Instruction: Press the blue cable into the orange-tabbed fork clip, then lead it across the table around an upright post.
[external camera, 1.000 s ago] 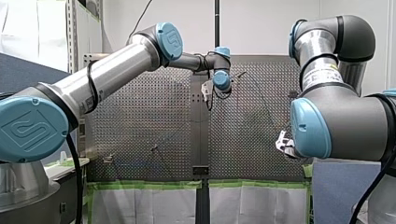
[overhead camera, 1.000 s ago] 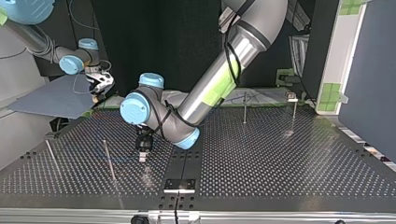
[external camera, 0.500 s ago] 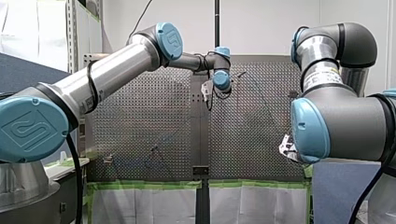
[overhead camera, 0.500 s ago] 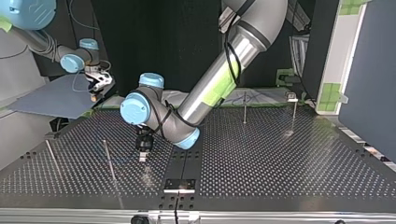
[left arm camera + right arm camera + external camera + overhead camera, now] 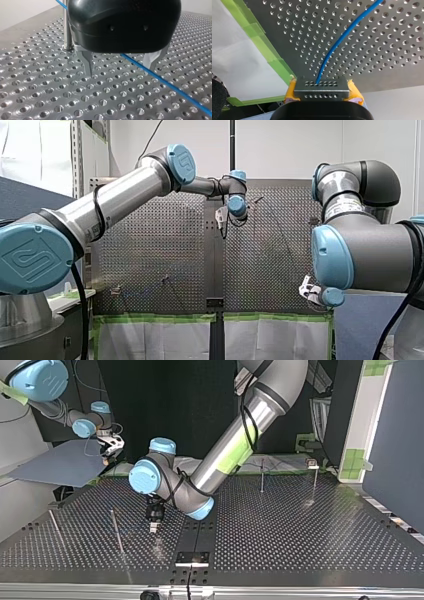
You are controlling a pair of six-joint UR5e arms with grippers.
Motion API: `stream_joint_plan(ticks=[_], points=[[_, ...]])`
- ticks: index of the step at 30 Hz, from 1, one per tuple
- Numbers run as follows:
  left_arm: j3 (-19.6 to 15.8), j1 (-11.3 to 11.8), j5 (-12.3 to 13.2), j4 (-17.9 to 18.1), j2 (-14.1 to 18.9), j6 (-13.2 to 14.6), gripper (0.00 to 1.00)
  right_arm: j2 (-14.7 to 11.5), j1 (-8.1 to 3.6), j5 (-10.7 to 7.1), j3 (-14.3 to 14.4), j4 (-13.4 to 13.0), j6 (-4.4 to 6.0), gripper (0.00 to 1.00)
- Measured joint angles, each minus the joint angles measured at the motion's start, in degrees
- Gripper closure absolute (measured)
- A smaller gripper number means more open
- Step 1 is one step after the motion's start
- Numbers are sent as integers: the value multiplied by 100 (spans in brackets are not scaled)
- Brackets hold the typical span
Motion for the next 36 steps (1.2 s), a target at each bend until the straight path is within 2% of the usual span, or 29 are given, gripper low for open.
stream_joint_plan(ticks=[4,8,12,25,36], points=[[0,-5,5,-86,-5,-54,0,97,-18,-4,-62,30,-29,100],[0,-7,10,-250,-21,-169,0,132,-39,90,-89,161,-147,100],[0,-17,-10,-442,-77,-401,0,137,-63,194,-92,218,-226,100],[0,-88,-201,-725,-119,-1133,0,139,-111,223,-97,254,-267,100],[0,-97,307,-1026,-120,-1726,0,139,-113,216,-94,277,-269,100]])
